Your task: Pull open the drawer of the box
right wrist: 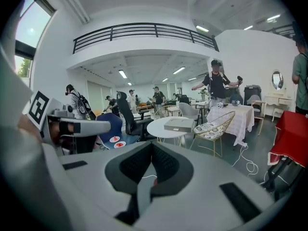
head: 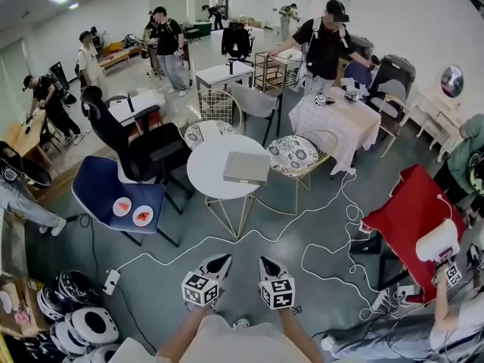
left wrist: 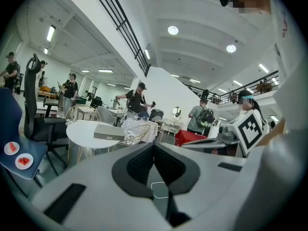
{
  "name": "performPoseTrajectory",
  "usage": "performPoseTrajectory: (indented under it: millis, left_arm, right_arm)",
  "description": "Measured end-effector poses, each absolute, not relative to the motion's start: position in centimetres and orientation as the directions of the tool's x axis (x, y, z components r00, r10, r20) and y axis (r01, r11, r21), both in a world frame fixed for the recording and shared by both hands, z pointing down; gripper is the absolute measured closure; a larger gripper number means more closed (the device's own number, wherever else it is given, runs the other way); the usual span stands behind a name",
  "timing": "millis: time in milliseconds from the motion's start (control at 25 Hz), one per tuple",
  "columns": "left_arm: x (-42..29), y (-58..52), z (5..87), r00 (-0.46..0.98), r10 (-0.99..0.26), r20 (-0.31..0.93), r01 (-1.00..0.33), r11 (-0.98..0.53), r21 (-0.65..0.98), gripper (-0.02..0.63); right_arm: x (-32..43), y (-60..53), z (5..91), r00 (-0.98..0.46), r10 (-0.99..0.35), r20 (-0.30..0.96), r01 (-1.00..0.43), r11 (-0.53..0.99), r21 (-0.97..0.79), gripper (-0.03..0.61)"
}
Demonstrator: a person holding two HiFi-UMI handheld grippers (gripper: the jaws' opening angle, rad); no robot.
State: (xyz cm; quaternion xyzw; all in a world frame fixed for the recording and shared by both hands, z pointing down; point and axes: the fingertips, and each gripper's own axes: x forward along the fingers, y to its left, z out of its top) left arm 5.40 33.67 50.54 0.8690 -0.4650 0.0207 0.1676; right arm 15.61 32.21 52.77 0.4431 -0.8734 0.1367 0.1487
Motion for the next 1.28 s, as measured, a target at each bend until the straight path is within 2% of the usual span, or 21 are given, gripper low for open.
performPoseTrajectory:
  millis: [560,1280]
  left_arm:
    - [6.9,31.4,51.6,0.585,-0.788,0.194,-0.803,-0.527,0.278,0.603]
    - [2.5,18.9,53.1,0.63,-0.749,0.204,-0.77,-0.569,0.288,0.603]
  right_arm:
    - [17.5,30.3,53.7,-0.547,-0.744,0.383,-0.827,0.552,-0.108,0.561]
    - [11.7,19.2,55.6,-0.522,-0.745,0.415,-0.842,0.529,-0.107,0.562]
